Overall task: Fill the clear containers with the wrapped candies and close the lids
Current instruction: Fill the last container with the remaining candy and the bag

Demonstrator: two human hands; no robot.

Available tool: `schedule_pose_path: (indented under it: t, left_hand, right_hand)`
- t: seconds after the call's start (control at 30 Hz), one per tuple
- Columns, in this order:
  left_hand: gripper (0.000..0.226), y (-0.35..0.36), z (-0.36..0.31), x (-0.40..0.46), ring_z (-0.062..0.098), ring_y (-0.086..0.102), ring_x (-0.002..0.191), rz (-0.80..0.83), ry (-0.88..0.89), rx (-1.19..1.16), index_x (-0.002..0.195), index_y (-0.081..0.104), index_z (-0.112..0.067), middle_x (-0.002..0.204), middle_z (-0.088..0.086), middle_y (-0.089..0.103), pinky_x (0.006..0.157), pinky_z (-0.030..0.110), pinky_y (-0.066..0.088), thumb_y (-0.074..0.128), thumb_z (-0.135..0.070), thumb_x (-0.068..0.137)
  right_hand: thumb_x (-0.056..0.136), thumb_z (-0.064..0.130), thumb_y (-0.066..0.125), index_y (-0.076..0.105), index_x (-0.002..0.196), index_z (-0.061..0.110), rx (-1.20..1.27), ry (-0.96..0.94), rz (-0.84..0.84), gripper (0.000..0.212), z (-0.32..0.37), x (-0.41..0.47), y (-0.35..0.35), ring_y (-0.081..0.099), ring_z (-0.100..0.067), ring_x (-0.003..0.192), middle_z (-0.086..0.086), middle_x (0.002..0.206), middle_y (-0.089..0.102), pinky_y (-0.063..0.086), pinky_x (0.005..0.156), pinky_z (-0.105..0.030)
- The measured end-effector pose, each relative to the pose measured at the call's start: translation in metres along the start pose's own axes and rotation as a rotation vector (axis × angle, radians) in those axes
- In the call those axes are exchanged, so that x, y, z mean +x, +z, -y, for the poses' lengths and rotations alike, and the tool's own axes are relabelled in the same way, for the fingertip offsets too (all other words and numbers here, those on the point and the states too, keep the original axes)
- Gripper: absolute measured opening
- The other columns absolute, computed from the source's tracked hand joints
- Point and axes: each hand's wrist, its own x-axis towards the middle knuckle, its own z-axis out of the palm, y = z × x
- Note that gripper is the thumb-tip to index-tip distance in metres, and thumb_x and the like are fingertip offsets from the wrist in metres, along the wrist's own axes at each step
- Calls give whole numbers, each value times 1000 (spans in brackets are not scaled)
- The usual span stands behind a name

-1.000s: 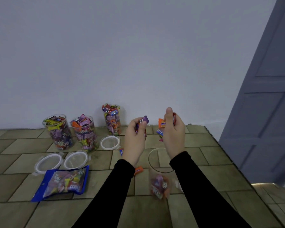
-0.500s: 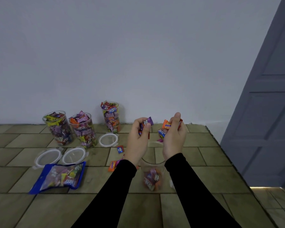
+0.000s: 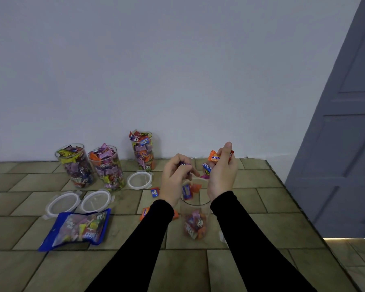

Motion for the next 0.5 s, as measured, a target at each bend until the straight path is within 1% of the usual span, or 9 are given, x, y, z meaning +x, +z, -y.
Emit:
schedule_pose_path:
  t: [0.07,0.13,0.2,0.23,0.3,0.37,0.43,0.47,0.5]
  left_hand:
    - [13,0,0,1,27,53,68,25,5,-15,62,53,-16,63,6,52,56,29,37,56,-18,74]
    - [20,0,1,3,31,50,71,54,26,14,54,56,-23,62,3,58,58,31,36,56,-26,74]
    - [24,1,1,3,29,53,71,61,52,71,54,58,-21,67,8,66,60,29,38,55,-28,77]
    - [25,2,1,2,28,58,72,55,58,94,57,59,-16,71,9,69,62,26,40,55,-26,80]
    - [27,2,3,0,23,67,82,38,54,144,70,64,-8,78,9,73,71,24,41,49,-24,86]
    - [31,1,7,-2,21,69,89,-2,50,169,83,66,-5,83,9,75,74,22,40,43,-26,90]
    - [36,-3,12,-4,21,68,91,-56,40,150,90,66,-6,89,8,75,76,24,42,43,-33,90]
    - [40,-4,16,-5,22,68,93,-66,2,141,94,66,-8,94,7,74,77,28,43,42,-39,90]
    - [45,-6,20,-8,23,67,93,-60,-73,129,97,66,-10,98,7,74,77,31,44,40,-45,92]
  right_hand:
    - [97,50,42,47,71,19,1,10,1,40,0,0,0,51,-10,55,5,66,48,43,52,-29]
    - [97,51,41,47,72,19,6,20,-1,40,1,0,-2,54,-13,60,4,68,50,42,52,-29]
    - [97,51,41,47,72,19,9,20,-4,40,1,1,-3,55,-14,62,4,69,51,41,52,-28]
    - [97,52,41,47,72,20,3,22,-4,40,2,0,-4,56,-12,60,4,70,51,40,49,-26]
    - [96,53,40,47,73,21,-3,31,-6,40,2,-1,-5,57,-9,57,5,71,53,38,46,-25]
    - [96,53,40,47,72,22,-1,38,-9,41,2,-2,-5,57,-7,54,5,70,53,38,44,-24]
    - [97,52,41,47,71,21,10,41,-5,40,2,0,-5,56,-7,53,5,69,52,37,42,-22]
    - [97,51,41,46,71,21,21,45,4,40,3,1,-5,56,-11,56,5,70,51,37,43,-22]
    - [97,50,43,47,71,20,33,50,15,40,3,2,-4,54,-14,61,4,71,49,39,46,-24]
